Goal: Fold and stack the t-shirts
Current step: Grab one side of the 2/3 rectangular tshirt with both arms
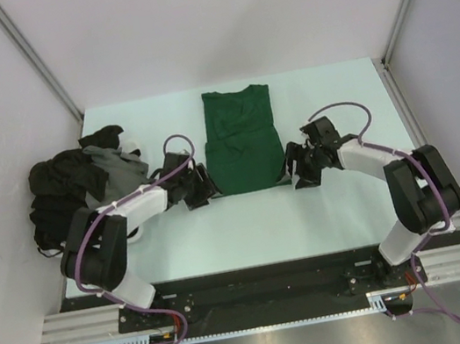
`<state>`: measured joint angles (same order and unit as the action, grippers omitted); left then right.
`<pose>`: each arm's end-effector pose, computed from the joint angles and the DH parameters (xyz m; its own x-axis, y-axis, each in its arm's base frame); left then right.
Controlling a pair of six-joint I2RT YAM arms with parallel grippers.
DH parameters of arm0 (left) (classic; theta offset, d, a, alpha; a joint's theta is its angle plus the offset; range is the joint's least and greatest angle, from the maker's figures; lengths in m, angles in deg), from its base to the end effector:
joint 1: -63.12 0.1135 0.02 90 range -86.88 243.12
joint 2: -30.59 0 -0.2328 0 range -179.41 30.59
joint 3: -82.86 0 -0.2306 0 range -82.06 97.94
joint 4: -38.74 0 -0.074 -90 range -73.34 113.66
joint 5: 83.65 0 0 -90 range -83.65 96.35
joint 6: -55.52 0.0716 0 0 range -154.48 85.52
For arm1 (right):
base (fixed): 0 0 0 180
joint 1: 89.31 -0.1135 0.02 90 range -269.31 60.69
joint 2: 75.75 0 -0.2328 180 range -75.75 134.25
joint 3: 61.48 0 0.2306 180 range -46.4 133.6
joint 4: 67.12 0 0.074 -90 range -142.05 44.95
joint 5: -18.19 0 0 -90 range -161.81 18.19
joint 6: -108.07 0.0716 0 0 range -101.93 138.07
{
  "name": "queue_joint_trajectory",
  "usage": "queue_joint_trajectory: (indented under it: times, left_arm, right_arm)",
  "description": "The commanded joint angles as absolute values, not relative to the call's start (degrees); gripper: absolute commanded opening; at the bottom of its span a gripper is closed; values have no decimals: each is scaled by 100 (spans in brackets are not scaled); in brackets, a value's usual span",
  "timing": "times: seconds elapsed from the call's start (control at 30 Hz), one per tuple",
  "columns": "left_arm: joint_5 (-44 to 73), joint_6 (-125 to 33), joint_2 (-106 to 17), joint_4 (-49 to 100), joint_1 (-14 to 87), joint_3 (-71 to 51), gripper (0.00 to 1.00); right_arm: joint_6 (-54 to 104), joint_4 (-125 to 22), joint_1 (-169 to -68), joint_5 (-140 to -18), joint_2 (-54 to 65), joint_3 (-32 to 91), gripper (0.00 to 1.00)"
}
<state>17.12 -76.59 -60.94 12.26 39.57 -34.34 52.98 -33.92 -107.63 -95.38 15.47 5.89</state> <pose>0.2796 -0.1364 0.1168 -0.8872 -0.3319 -0.3204 -0.1411 0.8565 -0.4964 0.2870 0.1252 0.1358 -0.9363 0.2425 -0.2540 0.0503 0.8084 0.5864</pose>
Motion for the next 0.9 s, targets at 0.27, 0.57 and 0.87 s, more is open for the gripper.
queue_joint_trajectory:
  times: [0.27,0.57,0.87]
  left_arm:
    - [1839,-7535,-6512,1487,4053,-3100,59]
    - [1646,-7386,-6715,1479,4053,-3108,34]
    - [1637,-7341,-5961,1127,3869,-3837,0]
  right_arm:
    - [5164,-3904,-10715,-9308,2541,852,66]
    - [5033,-3992,-10671,-9132,2770,888,28]
    - [4786,-3553,-10680,-9150,1954,-7,0]
